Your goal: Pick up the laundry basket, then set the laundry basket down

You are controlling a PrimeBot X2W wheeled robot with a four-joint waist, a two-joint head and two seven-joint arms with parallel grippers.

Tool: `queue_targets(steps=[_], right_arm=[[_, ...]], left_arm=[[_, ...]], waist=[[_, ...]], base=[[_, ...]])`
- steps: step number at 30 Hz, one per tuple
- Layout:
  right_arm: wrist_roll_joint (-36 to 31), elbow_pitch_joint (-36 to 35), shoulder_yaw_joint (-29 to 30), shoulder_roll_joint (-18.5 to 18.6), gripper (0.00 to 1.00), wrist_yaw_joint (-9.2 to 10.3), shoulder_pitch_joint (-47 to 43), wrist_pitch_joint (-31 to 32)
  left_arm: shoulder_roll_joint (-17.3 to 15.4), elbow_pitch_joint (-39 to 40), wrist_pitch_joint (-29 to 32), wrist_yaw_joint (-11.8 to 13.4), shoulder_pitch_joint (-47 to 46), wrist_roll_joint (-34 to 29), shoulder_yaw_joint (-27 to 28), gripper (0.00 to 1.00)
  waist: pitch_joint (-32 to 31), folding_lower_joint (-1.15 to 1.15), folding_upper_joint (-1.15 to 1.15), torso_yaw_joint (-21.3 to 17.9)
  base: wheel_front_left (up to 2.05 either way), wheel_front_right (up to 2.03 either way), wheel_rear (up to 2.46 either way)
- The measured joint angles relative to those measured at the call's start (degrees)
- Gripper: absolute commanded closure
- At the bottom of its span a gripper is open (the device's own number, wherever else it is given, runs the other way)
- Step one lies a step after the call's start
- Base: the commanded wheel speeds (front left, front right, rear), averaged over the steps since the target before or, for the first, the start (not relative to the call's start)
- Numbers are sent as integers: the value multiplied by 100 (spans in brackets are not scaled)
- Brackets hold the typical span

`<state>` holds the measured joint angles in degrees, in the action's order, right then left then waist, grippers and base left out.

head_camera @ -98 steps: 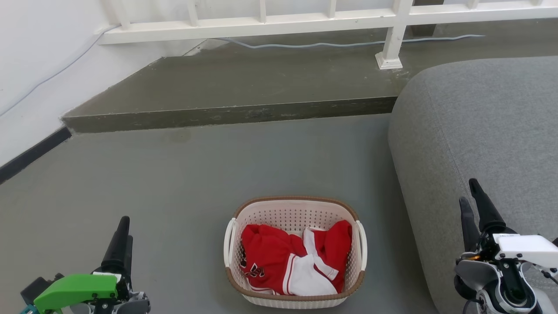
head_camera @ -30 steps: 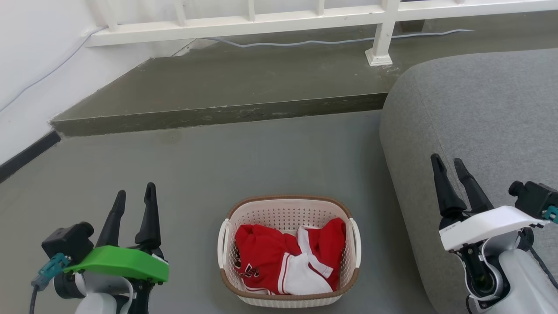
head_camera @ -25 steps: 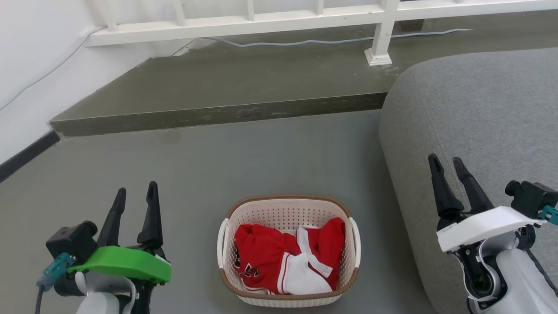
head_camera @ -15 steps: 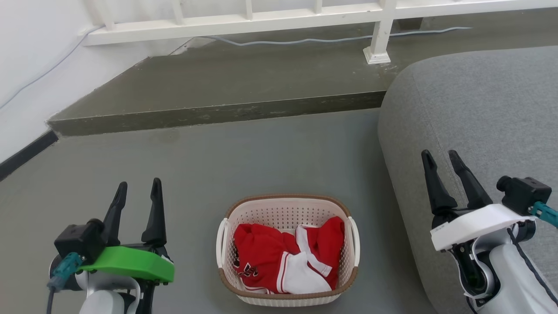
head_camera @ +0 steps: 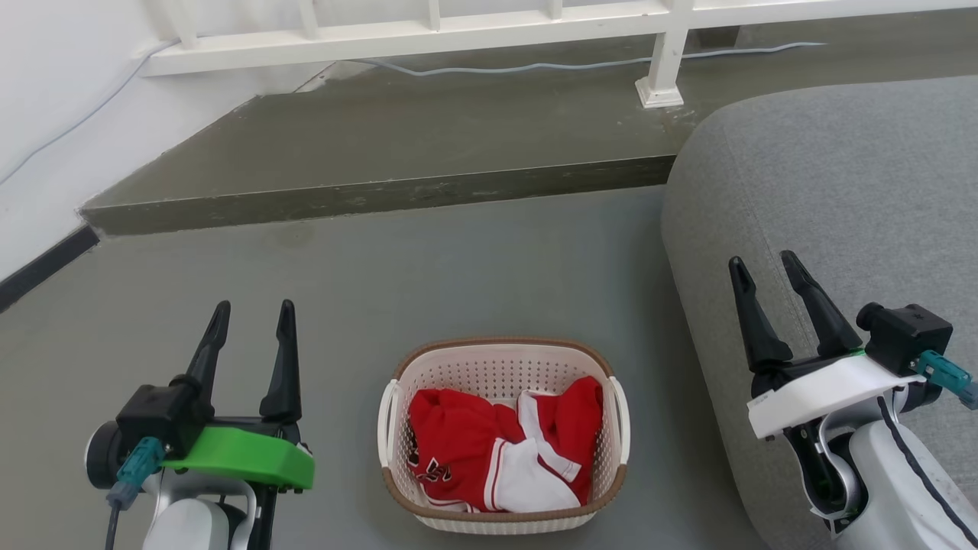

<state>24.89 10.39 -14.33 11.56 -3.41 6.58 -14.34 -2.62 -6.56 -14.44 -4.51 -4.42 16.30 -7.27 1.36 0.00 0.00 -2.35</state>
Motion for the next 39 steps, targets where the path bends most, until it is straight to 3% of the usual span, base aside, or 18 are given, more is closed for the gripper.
queue_targets(steps=[21,39], right_arm=[[-25,16,22,-131,0,-73,132,-1],[-21,259,129,-281,0,-131,694,-8]], left_arm=[[14,202,0,-4,-63,0,130,0],[24,78,0,-55,-612,-45,40,0]], waist=[[275,0,0,-77],[1420,0,0,-260]], base=[[0,0,0],[0,0,0]])
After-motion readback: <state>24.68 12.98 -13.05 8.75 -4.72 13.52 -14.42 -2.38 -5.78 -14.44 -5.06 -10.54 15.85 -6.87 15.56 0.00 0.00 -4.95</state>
